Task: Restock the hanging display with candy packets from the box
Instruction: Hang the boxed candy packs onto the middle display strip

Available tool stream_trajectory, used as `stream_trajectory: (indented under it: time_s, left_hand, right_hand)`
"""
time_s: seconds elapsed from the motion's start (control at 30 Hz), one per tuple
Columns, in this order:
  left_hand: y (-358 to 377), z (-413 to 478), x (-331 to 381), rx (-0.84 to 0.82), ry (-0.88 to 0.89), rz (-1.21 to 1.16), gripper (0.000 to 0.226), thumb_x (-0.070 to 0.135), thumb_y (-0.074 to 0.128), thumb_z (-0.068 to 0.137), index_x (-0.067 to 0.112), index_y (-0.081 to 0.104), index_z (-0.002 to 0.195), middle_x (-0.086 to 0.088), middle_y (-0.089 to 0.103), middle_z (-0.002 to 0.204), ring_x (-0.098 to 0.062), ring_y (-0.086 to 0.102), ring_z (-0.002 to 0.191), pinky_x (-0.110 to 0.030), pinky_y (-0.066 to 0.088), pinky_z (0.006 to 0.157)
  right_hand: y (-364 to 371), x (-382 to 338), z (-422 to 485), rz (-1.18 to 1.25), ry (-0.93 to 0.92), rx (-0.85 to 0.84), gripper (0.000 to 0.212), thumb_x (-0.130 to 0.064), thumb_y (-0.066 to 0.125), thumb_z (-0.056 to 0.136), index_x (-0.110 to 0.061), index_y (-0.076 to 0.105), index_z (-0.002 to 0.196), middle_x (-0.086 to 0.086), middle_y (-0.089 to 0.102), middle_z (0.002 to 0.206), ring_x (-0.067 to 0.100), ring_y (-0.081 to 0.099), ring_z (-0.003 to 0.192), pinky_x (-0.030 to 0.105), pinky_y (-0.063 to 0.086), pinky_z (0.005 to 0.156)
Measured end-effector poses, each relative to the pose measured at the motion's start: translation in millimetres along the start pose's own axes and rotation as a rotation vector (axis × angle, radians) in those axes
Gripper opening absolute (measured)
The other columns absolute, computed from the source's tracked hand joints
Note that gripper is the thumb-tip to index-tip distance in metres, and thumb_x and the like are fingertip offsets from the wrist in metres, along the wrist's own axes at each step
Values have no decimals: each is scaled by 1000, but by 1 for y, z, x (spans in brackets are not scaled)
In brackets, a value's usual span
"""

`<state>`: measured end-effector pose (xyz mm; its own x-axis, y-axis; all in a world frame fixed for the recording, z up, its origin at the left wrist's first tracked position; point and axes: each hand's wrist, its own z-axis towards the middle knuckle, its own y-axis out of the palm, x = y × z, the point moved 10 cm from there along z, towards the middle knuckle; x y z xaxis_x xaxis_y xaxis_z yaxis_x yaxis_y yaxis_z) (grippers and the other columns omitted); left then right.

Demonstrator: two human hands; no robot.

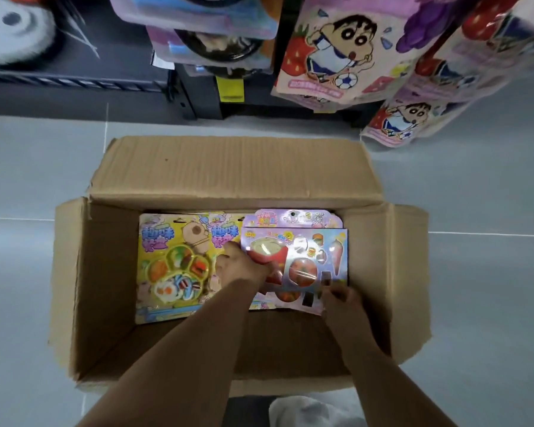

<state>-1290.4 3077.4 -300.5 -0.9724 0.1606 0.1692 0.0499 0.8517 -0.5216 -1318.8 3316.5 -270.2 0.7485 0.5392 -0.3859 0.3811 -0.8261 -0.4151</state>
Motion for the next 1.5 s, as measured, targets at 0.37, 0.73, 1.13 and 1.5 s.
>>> stream_trajectory:
  time_s: [0.37, 0.73, 1.13, 1.5]
  left_hand:
    - [-63, -2, -25, -141, 84, -289, 30, 10, 85, 67, 13, 68, 91, -4, 75, 80, -20, 73, 73, -37, 61, 67]
    - [-164, -5, -70, 70, 209, -80, 52, 31, 83, 70, 23, 58, 116, 4, 68, 102, -16, 63, 87, -27, 49, 64]
    - [-181, -32, -65, 149, 190, -170, 44, 28, 75, 79, 17, 52, 115, 1, 64, 102, -25, 62, 93, -34, 50, 72]
    - [-268, -177, -28, 51, 222, -228, 57, 45, 72, 59, 25, 60, 112, 1, 72, 99, -24, 68, 90, -44, 56, 83]
  right_hand:
    - [8, -11, -5, -85, 60, 8, 17, -19, 57, 90, -16, 45, 102, 11, 52, 97, 28, 56, 98, 36, 46, 86]
    - [30, -6, 42, -80, 174, 96, 90, -28, 72, 78, -13, 13, 145, 7, 45, 136, 28, 49, 122, 32, 43, 86]
    - [3, -37, -3, -64, 40, 176, 54, -26, 83, 67, -10, 49, 106, 5, 65, 102, 25, 64, 90, 33, 51, 74]
    - [-69, -178, -170, -215, -316, 133, 31, -34, 73, 77, -23, 49, 95, -4, 65, 88, 22, 65, 82, 33, 52, 69]
